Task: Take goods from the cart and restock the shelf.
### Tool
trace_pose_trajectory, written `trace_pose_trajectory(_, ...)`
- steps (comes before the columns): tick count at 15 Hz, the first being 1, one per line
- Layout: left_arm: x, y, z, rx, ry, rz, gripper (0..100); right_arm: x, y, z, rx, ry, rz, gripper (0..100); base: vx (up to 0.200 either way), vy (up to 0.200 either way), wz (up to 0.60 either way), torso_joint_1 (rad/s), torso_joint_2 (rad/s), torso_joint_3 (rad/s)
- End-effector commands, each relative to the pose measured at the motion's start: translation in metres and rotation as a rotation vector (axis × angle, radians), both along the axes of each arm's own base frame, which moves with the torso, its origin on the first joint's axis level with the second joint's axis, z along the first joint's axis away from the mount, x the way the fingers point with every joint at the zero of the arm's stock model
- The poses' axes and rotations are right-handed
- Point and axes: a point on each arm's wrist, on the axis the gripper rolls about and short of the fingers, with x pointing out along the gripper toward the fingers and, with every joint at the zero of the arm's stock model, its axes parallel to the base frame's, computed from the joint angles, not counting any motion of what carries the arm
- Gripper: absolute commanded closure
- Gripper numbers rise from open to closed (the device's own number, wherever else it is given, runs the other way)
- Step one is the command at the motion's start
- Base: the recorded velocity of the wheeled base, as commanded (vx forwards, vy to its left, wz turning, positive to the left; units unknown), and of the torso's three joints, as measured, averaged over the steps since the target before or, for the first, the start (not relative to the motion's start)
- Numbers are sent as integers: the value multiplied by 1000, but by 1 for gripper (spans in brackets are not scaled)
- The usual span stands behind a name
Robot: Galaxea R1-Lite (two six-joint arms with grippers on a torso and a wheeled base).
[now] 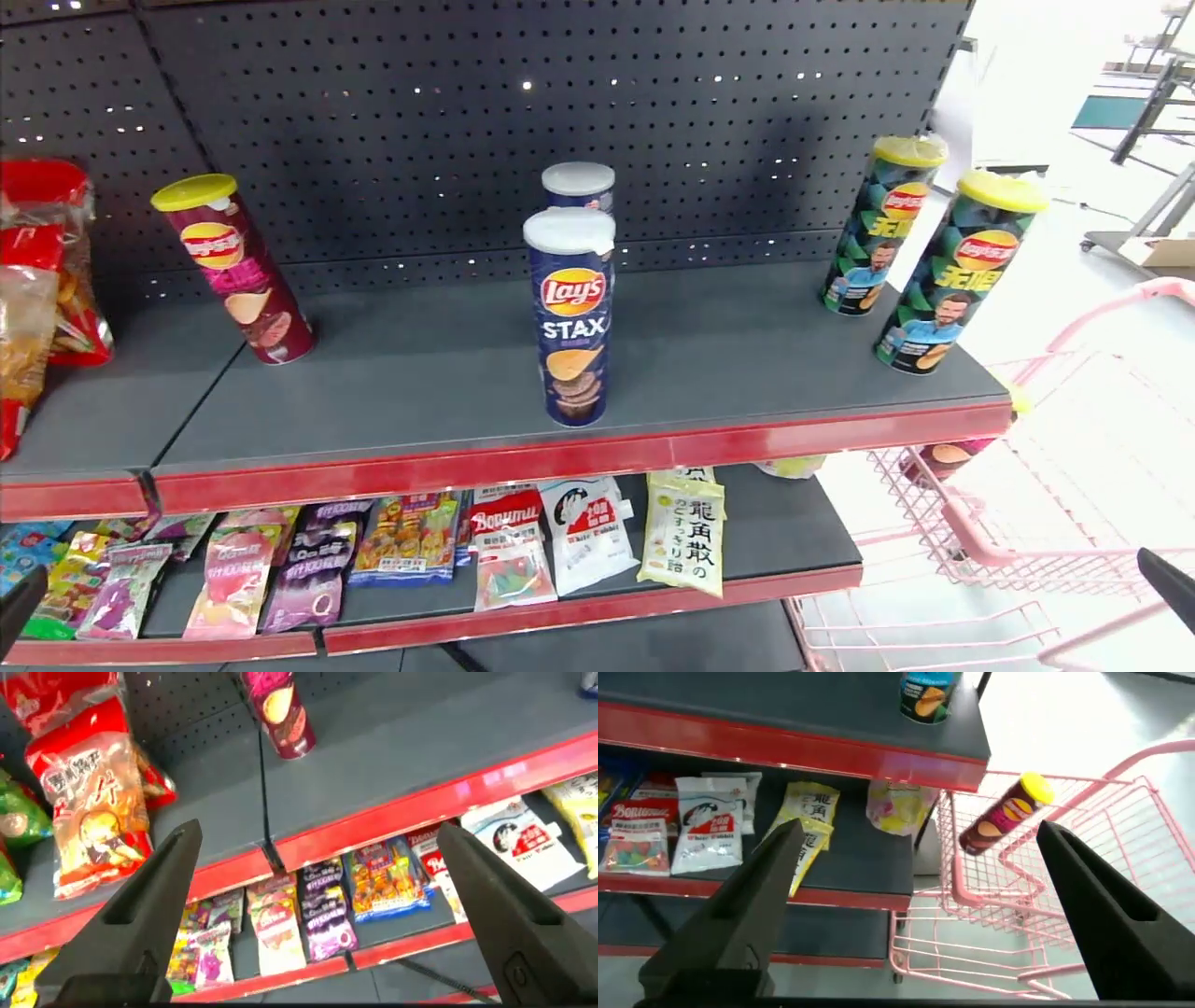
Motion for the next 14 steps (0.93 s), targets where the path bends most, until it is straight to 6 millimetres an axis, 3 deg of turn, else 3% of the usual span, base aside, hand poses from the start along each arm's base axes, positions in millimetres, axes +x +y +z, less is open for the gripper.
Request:
trace_pose_trajectory(1, -2, 1, 1, 4, -12, -2, 0, 0, 0, -1, -2, 1, 1, 0, 0, 0, 0, 0, 0, 0)
trace_pose_trajectory(10, -4, 1, -1, 8, -17, -1, 0, -1, 0, -4, -14, 10, 3, 0, 0, 0, 0, 0, 0, 0)
trace_pose_trajectory(14, -5, 1, -3, 9, -13, -3, 0, -3, 0, -9, -22, 12, 4, 0, 0, -200, 0, -1, 0, 2)
